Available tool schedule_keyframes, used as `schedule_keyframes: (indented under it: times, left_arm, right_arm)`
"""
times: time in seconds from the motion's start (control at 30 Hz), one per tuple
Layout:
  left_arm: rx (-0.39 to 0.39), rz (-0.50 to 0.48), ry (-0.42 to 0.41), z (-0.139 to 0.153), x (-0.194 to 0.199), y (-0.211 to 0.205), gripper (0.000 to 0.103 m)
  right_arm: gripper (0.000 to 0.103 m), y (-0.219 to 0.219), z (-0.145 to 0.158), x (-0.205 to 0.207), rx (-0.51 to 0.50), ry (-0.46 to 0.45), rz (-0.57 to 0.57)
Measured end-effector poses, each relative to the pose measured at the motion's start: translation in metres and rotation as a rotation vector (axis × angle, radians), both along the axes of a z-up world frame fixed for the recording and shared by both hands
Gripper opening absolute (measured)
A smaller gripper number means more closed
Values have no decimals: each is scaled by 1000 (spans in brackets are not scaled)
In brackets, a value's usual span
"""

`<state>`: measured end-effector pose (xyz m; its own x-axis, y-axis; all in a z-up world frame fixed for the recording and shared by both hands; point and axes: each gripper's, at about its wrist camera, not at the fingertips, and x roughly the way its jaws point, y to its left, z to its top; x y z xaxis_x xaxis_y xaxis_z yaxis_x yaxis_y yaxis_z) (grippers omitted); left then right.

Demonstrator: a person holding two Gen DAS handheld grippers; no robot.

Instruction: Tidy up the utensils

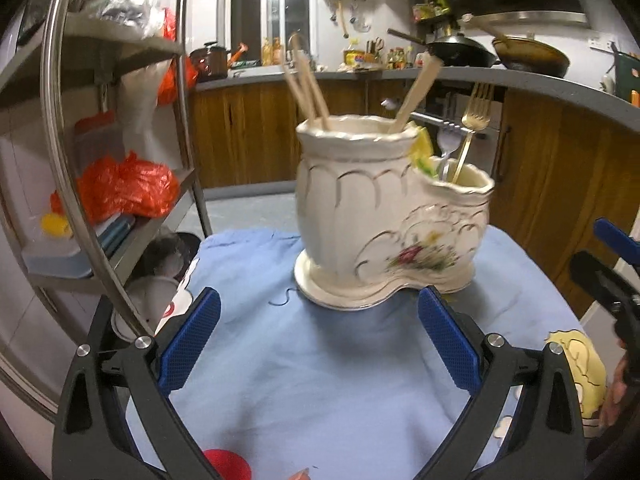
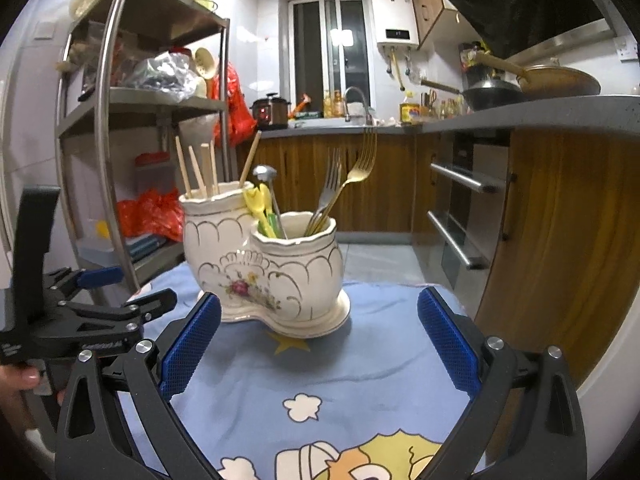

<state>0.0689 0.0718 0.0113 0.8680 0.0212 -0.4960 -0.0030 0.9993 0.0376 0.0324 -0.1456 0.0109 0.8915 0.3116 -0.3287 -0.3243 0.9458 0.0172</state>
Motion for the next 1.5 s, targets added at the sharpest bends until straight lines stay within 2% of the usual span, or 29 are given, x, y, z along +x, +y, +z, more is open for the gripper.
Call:
schedule_keyframes:
  times: [0.27, 0.47, 1.5]
  left_arm:
    - [-1, -52, -36, 7, -10, -13, 98]
    - [30, -36, -70, 8, -15, -13, 98]
    - [30, -12, -66, 7, -15, -9, 98]
  right_arm:
    - [98, 3, -2, 3, 10, 11, 5]
    - [98, 6, -3, 2, 2, 9, 6]
    - [98, 5, -3, 2, 2, 25, 5]
